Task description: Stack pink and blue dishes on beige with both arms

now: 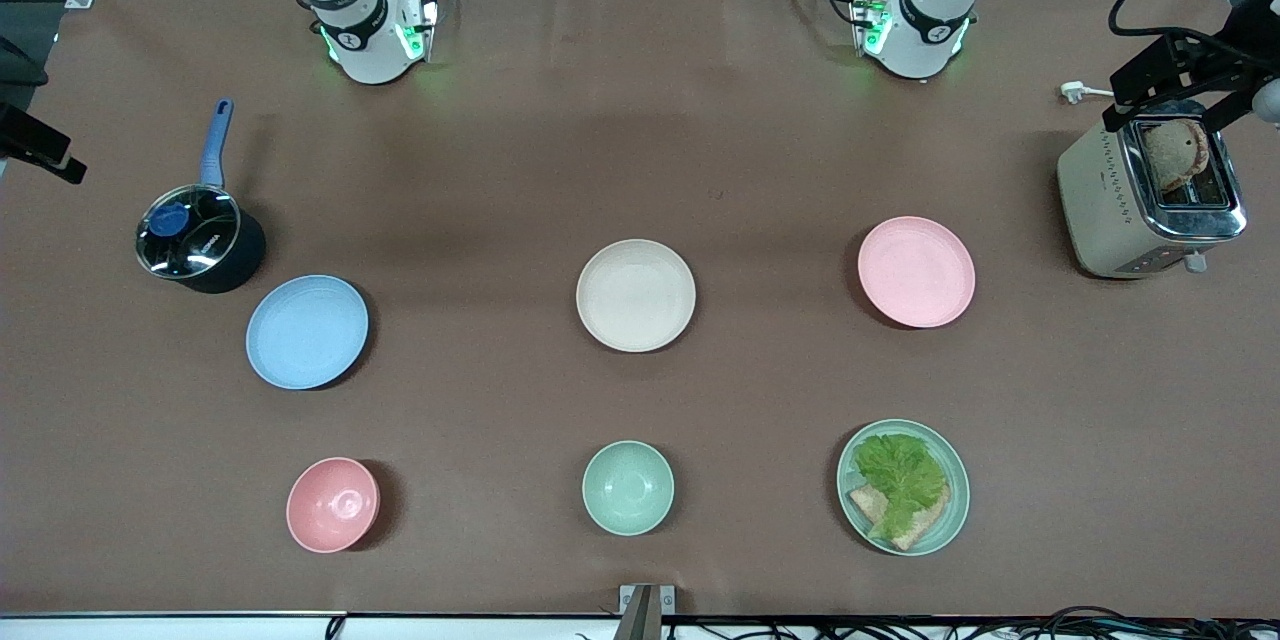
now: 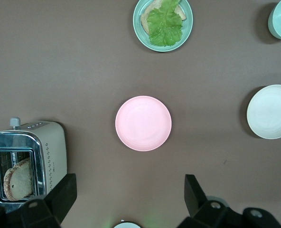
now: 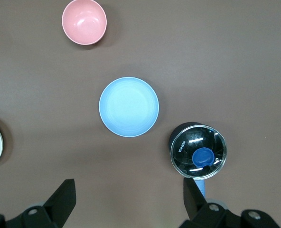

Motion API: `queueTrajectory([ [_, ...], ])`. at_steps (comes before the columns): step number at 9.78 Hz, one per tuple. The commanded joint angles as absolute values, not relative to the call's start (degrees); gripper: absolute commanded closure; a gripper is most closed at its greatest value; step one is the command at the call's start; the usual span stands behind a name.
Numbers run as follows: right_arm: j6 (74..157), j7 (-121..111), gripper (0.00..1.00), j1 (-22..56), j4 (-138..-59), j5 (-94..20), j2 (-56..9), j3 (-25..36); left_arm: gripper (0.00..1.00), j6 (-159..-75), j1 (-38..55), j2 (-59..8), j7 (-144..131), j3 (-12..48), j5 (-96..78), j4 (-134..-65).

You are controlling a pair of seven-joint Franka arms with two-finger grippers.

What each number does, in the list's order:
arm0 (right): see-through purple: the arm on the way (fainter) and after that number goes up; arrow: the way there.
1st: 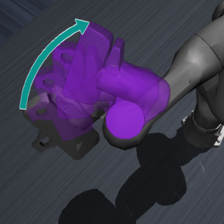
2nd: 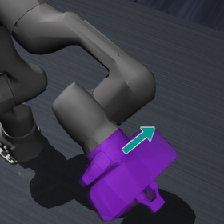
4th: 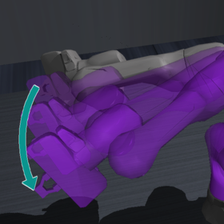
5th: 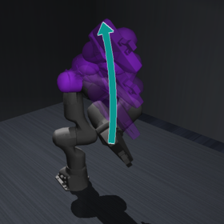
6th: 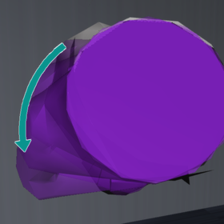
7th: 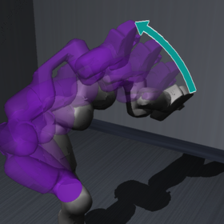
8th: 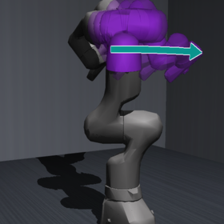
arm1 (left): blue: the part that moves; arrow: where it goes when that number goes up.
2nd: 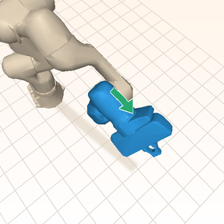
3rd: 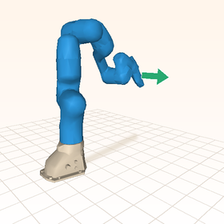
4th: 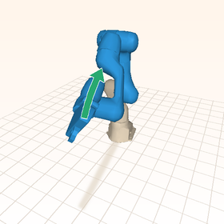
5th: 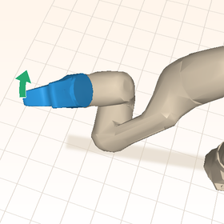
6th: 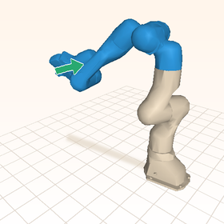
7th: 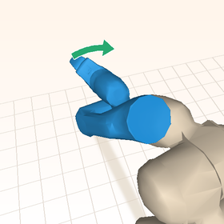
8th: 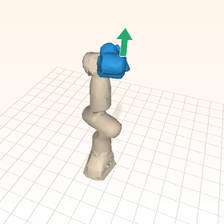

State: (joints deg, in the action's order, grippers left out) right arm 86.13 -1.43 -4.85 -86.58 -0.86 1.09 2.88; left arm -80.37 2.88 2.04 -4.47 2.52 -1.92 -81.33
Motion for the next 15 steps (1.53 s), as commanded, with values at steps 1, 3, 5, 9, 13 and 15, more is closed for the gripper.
queueTrajectory([
  [1, 86.48, -0.53, 0.00, -5.19, -88.33, 0.26, 2.81, 2.37, 0.00, -79.72, 3.16, 2.90, -4.48, 2.29, -2.37, -83.85],
  [3, 86.48, -0.53, 0.00, -5.19, -88.33, 0.26, 2.81, 2.37, 0.00, -79.98, 2.90, 2.55, -3.87, 2.02, -2.81, -83.67],
  [5, 86.57, -1.40, 0.00, -5.10, -87.98, 0.26, 2.46, 2.37, 0.04, -79.98, 2.64, 2.11, -3.95, 1.32, -2.73, -84.02],
  [9, 91.73, -10.98, 0.00, -6.68, -88.50, -5.15, -5.86, 5.25, 0.00, -93.71, 1.84, 1.93, 3.15, -4.55, -5.35, -99.87],
  [13, 101.56, -24.48, 0.00, -7.82, -91.21, -19.03, -20.36, 11.94, 0.00, -117.18, 2.55, -3.05, 16.60, -10.19, -13.53, -118.53],
  [15, 112.18, -33.35, 0.00, -8.09, -99.01, -25.63, -23.54, 12.57, 0.00, -126.60, 2.20, -9.11, 24.13, -10.28, -17.20, -123.55],
])
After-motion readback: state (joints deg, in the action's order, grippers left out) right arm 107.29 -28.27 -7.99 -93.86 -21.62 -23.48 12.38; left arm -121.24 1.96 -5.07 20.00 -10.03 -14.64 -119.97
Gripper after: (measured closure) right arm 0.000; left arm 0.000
